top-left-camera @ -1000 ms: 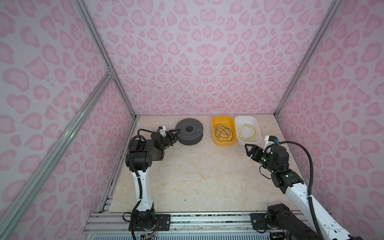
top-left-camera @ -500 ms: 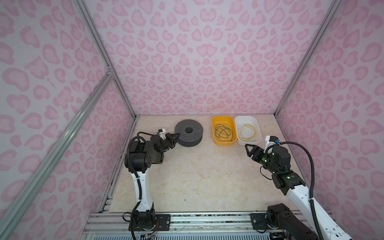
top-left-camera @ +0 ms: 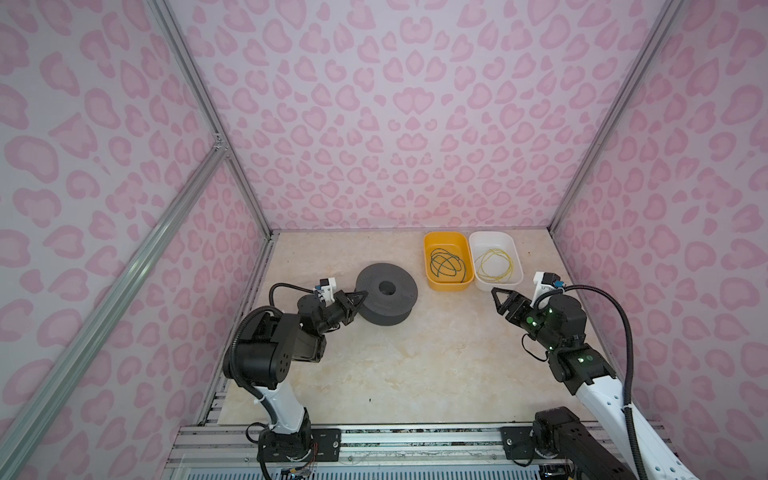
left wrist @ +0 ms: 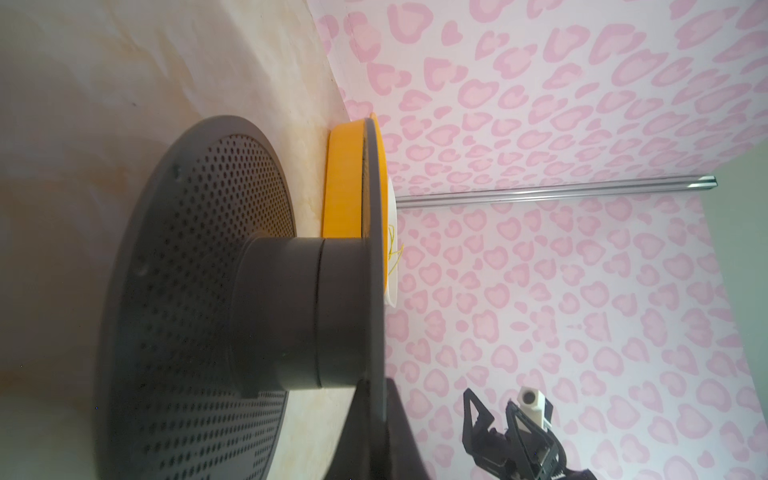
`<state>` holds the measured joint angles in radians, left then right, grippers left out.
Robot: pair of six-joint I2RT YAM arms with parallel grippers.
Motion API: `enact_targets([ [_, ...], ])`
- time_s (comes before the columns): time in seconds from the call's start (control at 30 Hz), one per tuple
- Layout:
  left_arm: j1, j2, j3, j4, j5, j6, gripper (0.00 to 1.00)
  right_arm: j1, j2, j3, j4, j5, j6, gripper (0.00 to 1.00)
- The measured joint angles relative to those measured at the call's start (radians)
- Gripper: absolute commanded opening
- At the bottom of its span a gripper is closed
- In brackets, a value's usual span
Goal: Wrap the cables
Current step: 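Grasp the grey spool rim with the left gripper and drag it nearer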
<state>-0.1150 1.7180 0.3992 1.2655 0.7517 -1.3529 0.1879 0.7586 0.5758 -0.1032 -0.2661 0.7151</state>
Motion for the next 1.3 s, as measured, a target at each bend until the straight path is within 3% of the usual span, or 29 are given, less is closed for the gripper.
enact_targets([
  [0.13,-0.054,-0.126,-0.086,-0.012,0.008,0.026,0.04,0.000,0.002,0.000,0.001,-0.013,0.008,0.75],
  [0.37,-0.227,-0.224,-0.136,-0.071,0.019,0.059,0.04,0.002,0.028,0.000,0.008,-0.041,0.037,0.73],
  [0.5,-0.293,-0.218,-0.135,-0.095,-0.006,0.085,0.04,0.014,0.037,0.001,0.008,-0.046,0.055,0.73],
  [0.73,-0.331,-0.104,-0.114,-0.072,-0.045,0.078,0.06,0.022,0.018,0.002,0.000,-0.048,0.069,0.73],
  [0.87,-0.341,-0.091,-0.109,-0.063,-0.056,0.083,0.16,0.023,-0.008,0.002,-0.018,-0.038,0.068,0.74],
  [0.97,-0.341,-0.091,-0.109,-0.076,-0.075,0.092,0.29,0.023,-0.021,0.010,-0.046,-0.021,0.061,0.74],
  [1.0,-0.341,-0.091,-0.109,-0.085,-0.079,0.093,0.33,0.023,-0.023,0.010,-0.050,-0.021,0.059,0.75],
  [1.07,-0.341,-0.091,-0.109,-0.098,-0.087,0.099,0.53,0.023,-0.023,0.010,-0.056,-0.020,0.055,0.76],
  [1.3,-0.341,-0.116,-0.109,-0.142,-0.106,0.114,0.85,0.023,-0.015,0.011,-0.079,-0.014,0.047,0.80],
])
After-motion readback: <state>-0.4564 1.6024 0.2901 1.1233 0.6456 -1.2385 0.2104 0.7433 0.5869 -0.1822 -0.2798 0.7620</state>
